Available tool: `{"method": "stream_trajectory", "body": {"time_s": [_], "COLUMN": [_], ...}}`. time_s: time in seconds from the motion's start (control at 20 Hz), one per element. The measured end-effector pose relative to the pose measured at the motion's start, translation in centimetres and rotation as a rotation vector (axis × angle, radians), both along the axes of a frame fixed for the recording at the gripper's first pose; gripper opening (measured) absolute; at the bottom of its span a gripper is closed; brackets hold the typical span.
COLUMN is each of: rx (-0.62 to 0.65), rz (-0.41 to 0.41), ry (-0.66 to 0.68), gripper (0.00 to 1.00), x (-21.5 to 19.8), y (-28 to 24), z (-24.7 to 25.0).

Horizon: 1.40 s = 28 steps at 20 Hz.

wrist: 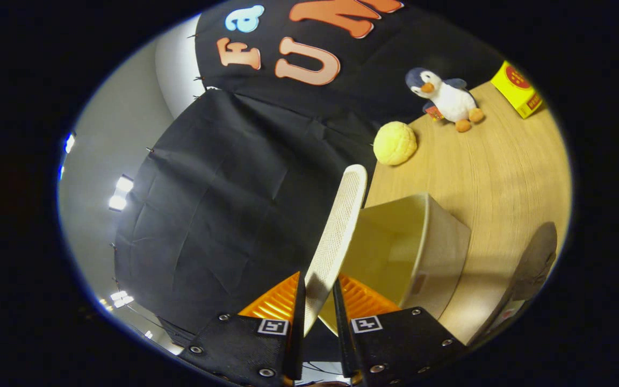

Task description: Open the storage box then place both shoes into the box .Put the left shoe in first, then the right shoe, with the right side of both shoes facing outward in a uniform manner.

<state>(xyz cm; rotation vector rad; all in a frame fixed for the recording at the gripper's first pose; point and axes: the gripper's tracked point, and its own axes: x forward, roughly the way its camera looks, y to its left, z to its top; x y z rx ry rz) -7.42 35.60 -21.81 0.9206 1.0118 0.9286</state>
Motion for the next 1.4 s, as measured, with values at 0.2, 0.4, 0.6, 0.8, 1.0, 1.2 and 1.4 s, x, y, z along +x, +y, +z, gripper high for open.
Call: {"method": "stream_trajectory", "body": {"time_s": [0.2,0.4,0.6,0.8,1.0,1.2,1.4], "rx": [0.000,0.004,0.017,-0.001,-0.043,-0.093,-0.157], "rz": [0.027,0.065,0.080,0.085,0.099,0.040,-0.028], "ry": [-0.028,-0.028,-0.005,0.004,0.023,0.062,0.029], "gripper": [0.18,0.15,0.16,0.15,0.14,0.14,0.50], "x": [0.6,0.5,0.8,0.7,0.4,1.2,2.1], "y": [4.1,9.1,13.9,18.8,23.5,26.4,25.2], "z": [3.7,5.4,6.3,6.5,5.2,3.5,2.6]}}
